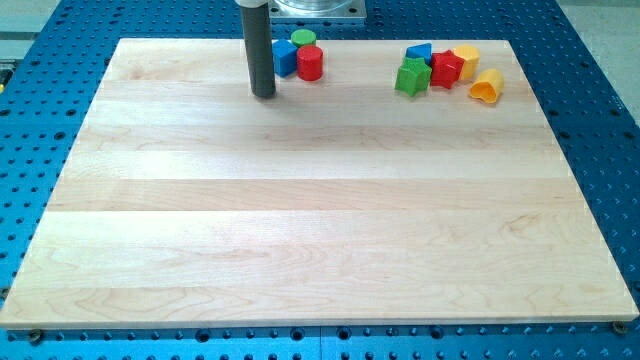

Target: Move your arm right to the yellow heart

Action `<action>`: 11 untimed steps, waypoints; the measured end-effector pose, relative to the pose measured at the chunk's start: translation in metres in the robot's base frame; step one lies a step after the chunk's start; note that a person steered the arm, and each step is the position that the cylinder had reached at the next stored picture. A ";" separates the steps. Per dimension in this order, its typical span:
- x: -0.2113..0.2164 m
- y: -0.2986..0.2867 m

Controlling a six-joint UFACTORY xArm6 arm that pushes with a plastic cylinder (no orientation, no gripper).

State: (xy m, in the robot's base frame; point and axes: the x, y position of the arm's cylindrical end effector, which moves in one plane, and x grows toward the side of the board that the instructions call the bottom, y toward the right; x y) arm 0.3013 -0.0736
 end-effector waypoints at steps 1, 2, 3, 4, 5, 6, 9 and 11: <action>0.000 0.000; 0.020 -0.010; 0.034 0.036; 0.039 0.117; 0.042 0.135; 0.025 0.108; 0.060 0.355; 0.022 0.318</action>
